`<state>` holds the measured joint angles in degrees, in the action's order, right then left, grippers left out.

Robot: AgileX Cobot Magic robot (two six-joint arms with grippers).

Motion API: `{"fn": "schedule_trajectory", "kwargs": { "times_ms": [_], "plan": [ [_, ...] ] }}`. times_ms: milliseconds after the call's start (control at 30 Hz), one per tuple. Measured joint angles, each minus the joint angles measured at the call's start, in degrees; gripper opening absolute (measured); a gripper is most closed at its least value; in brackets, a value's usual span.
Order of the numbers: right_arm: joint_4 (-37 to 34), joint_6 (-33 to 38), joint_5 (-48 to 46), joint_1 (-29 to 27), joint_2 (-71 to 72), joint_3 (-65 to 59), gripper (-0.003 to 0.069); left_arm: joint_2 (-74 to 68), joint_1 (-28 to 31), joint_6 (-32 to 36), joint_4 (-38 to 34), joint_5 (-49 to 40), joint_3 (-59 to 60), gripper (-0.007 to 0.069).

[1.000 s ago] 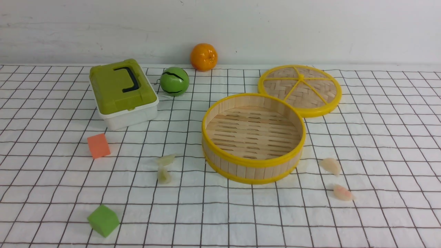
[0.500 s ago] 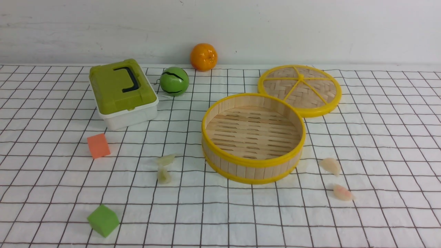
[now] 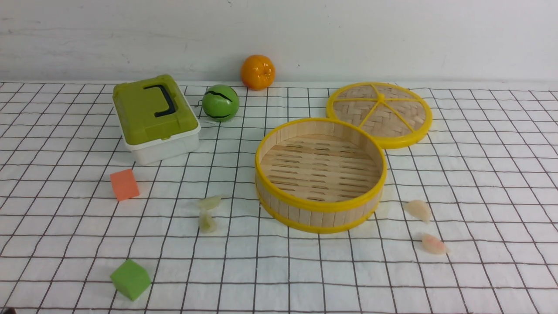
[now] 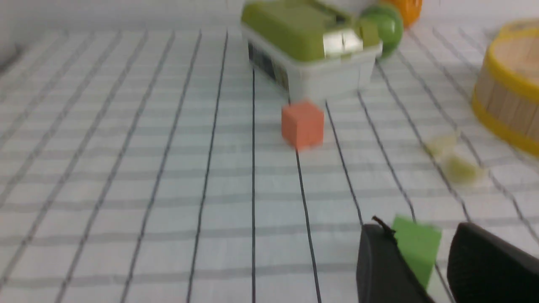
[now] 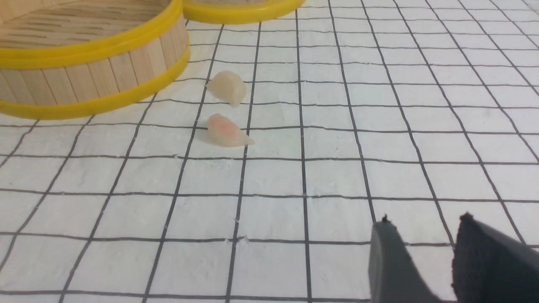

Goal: Put the dumplings into the steamer on the table with the white tablecloth.
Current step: 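Reach for and grasp a dumpling on the table with the left gripper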

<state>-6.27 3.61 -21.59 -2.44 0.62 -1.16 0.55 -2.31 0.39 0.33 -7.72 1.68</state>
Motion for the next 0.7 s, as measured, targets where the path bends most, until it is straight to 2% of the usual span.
{"fn": "schedule_trajectory", "kwargs": {
  "times_ms": [133, 233, 300, 333, 400, 433, 467, 533, 567, 600, 700],
  "plan": [
    [1.52, 0.0, 6.19, 0.0, 0.0, -0.5, 0.0237, 0.0, 0.0, 0.0, 2.25, 14.92, 0.0, 0.0239],
    [1.52, -0.02, 19.09, 0.0, 0.0, -0.49, 0.0237, 0.0, 0.0, 0.0, 2.67, 24.51, 0.0, 0.0239],
    [1.52, -0.15, 27.82, 0.0, 0.0, -0.49, 0.0237, 0.0, 0.0, 0.02, 2.69, 28.95, 0.0, 0.0239],
    [1.52, -0.22, 28.75, 0.0, 0.0, -0.49, 0.0238, 0.0, 0.0, 0.02, 2.69, 29.41, 0.0, 0.0239],
    [1.47, -1.96, 40.31, 0.0, 0.0, -0.49, 0.0239, 0.0, 0.0, 0.02, 2.74, 34.13, 0.0, 0.0239],
    [1.47, -2.18, 41.14, 0.0, 0.0, -0.49, 0.0239, 0.0, 0.0, 0.02, 2.74, 34.43, 0.0, 0.0239],
    [1.3, -4.89, 48.27, 0.0, 0.0, -0.49, 0.0239, 0.0, 0.0, -0.39, 2.9, 37.17, 0.0, 0.0239],
    [1.02, -6.73, 51.97, 0.0, 0.0, -0.49, 0.0239, 0.0, 0.0, -0.84, 3.03, 38.86, 0.0, 0.0239],
    [0.6, -11.01, 58.74, 0.0, 0.0, -0.49, 0.0239, 0.0, 0.0, -3.24, 3.22, 43.22, 0.0, 0.0239],
    [0.52, -11.45, 59.33, 0.0, 0.0, -0.49, 0.0239, 0.0, 0.0, -3.6, 3.22, 43.69, 0.0, 0.0239],
    [0.39, -16.74, 64.59, 0.0, 0.0, -0.49, 0.0239, 0.0, 0.0, -13.71, 3.74, 50.37, -0.06, 0.0234]
  ]
}}
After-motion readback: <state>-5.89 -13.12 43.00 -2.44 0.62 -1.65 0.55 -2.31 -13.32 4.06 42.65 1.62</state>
